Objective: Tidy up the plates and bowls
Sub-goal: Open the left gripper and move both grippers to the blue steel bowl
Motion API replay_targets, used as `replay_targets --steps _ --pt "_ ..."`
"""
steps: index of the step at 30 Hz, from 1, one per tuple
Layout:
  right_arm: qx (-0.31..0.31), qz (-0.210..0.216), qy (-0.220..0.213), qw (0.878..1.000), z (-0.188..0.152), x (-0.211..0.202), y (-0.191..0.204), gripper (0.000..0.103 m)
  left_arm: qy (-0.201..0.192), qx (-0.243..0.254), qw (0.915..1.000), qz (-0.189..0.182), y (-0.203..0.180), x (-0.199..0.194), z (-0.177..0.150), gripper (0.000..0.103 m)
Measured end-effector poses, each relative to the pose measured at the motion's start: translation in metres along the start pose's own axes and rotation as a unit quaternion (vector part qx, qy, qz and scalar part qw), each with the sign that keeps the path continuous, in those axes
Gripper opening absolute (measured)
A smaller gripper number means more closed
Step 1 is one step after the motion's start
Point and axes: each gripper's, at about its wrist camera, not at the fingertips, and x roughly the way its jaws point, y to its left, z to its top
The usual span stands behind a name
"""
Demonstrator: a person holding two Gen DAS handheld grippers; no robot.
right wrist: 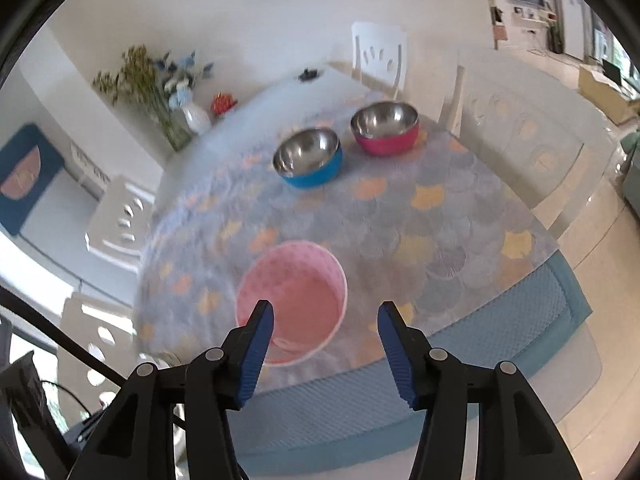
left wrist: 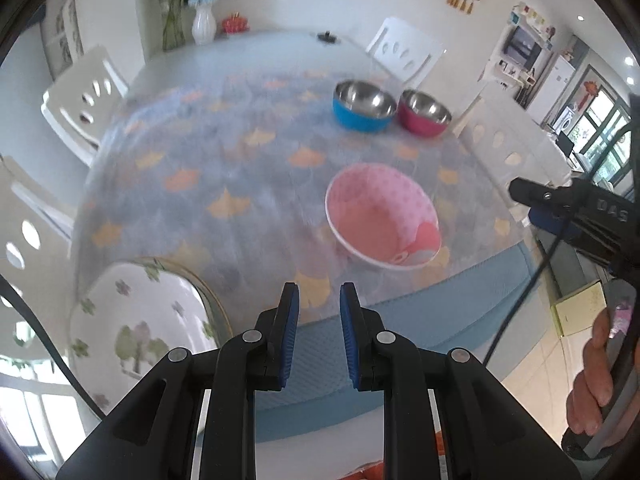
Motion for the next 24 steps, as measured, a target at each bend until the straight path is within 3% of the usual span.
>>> replay_targets --steps 2,8,10,12,13,17,24 --pt "0.011 0.002 0.002 1.000 0.003 0.001 -0.001 0.059 -0.014 -0.001 0.9999 -0.005 0.002 -0.007 0.009 0.018" --pt "0.017 0.000 0.036 0.999 0.015 0.020 -0.010 0.060 -0.048 -0.006 0.9988 -0.006 0.005 -0.009 0.056 0.026" --pt "0.024 0.005 0.045 0.999 0.027 0.031 -0.011 0.060 -0.043 0.001 0.9989 -0.019 0.004 -0.004 0.071 0.035" --pt "0.016 0.005 0.060 0.998 0.040 0.046 -0.010 0.062 -0.030 0.007 0.9987 -0.040 0.004 0.005 0.089 0.056" --pt "0.009 0.006 0.069 0.998 0.045 0.053 -0.008 0.062 -0.031 0.005 0.9986 -0.043 0.004 0.010 0.097 0.060" --pt "-0.018 0.002 0.101 0.995 0.070 0.086 -0.004 0.062 -0.014 0.000 0.9987 -0.048 -0.003 0.041 0.134 0.062" --pt "-0.033 -0.003 0.134 0.990 0.113 0.145 -0.011 0.062 0.039 -0.042 0.9950 -0.081 -0.010 0.131 0.208 0.061"
